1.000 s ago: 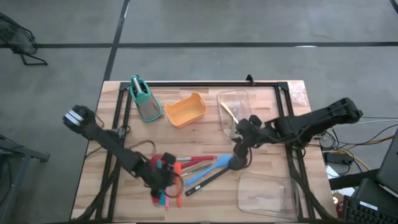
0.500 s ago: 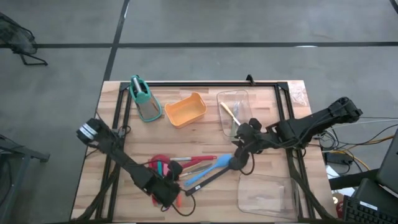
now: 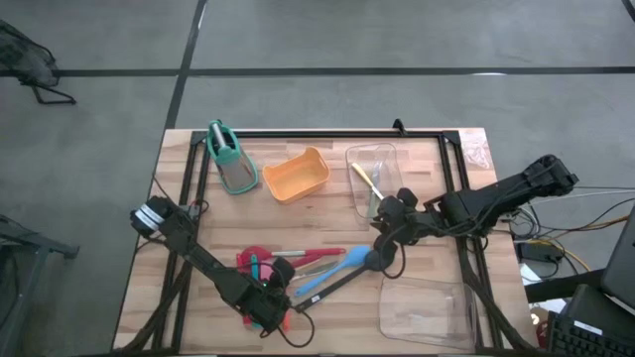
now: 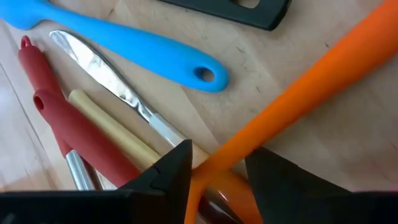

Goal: Pick & Place Kitchen Items
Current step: Put the orange spatula into the bottom transparent bin

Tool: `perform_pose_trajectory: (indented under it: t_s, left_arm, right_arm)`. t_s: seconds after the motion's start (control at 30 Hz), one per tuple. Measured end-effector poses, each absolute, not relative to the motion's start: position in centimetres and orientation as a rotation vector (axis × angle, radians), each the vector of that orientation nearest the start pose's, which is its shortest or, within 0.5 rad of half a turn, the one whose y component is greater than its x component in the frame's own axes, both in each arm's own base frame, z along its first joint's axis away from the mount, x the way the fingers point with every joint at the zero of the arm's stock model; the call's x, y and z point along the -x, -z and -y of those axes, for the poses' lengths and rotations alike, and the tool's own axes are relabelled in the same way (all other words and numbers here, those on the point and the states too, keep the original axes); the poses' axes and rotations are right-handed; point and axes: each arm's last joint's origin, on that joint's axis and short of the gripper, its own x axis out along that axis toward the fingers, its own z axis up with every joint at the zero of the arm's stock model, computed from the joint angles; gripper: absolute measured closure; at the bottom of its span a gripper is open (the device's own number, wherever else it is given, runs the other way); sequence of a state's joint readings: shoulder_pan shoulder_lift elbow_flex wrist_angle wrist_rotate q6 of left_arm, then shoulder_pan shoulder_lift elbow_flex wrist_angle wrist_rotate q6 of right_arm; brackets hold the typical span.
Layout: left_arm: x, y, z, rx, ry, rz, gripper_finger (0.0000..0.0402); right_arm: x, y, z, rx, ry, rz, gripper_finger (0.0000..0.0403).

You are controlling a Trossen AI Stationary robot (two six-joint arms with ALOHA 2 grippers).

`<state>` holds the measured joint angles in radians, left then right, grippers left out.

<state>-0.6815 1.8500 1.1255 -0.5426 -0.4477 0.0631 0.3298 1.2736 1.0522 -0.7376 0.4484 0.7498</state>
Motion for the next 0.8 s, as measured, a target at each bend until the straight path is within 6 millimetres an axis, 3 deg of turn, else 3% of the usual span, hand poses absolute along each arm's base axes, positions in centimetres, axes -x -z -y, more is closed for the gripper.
perform_pose_trajectory:
  t_s: [0.4, 0.8]
  left_arm:
    - [-27.5, -15.4, 20.6, -0.751, 0.240, -1.058, 0.0378]
    - [-27.4, -17.7, 20.5, -0.746, 0.197, -1.070, 0.0371]
  right_arm:
    - [-23.7, -26.9, -6.8, -0.337, 0.439, -0.807, 0.0354]
    - [-23.8, -27.0, -7.3, -0.337, 0.412, -0.791, 0.0344]
